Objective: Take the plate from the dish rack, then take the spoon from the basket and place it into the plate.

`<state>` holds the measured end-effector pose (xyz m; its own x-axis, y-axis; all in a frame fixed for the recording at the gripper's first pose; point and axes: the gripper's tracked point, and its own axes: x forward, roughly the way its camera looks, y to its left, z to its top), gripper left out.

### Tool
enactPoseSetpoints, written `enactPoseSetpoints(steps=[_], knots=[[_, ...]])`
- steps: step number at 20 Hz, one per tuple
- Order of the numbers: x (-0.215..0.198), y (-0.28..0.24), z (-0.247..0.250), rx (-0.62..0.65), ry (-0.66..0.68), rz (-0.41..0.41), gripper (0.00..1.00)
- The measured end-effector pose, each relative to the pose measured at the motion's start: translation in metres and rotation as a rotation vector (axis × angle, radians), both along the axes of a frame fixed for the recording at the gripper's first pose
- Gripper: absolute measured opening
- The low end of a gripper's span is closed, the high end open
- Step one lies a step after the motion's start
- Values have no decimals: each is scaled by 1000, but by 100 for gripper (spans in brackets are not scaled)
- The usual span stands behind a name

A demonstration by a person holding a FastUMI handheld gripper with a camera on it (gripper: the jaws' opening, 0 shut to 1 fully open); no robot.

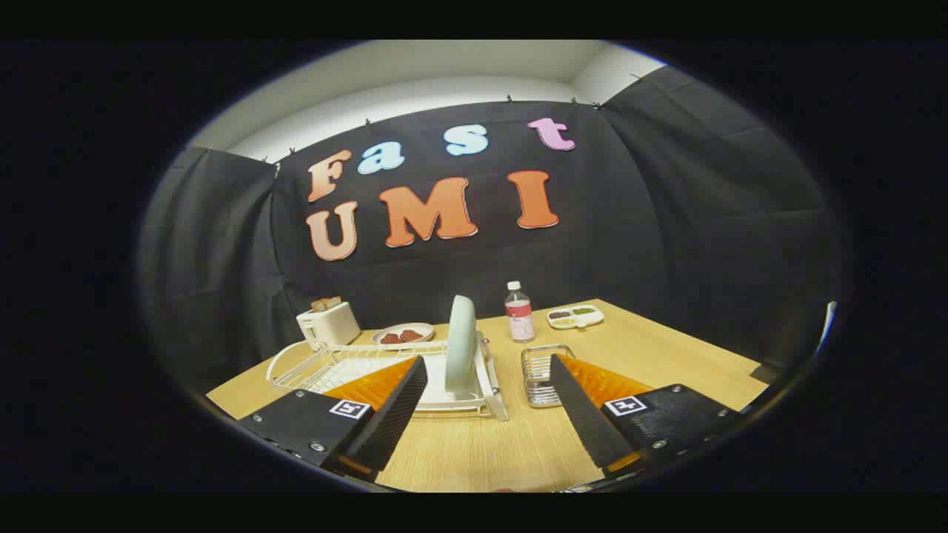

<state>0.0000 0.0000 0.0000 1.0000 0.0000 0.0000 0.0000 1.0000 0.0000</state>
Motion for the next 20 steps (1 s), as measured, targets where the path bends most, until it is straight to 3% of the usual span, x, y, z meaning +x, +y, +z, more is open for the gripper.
enactPoseSetpoints(steps=[5,20], knots=[[-6,11,-5,-81,3,9,99],[-8,-2,-11,-67,35,-30,99]])
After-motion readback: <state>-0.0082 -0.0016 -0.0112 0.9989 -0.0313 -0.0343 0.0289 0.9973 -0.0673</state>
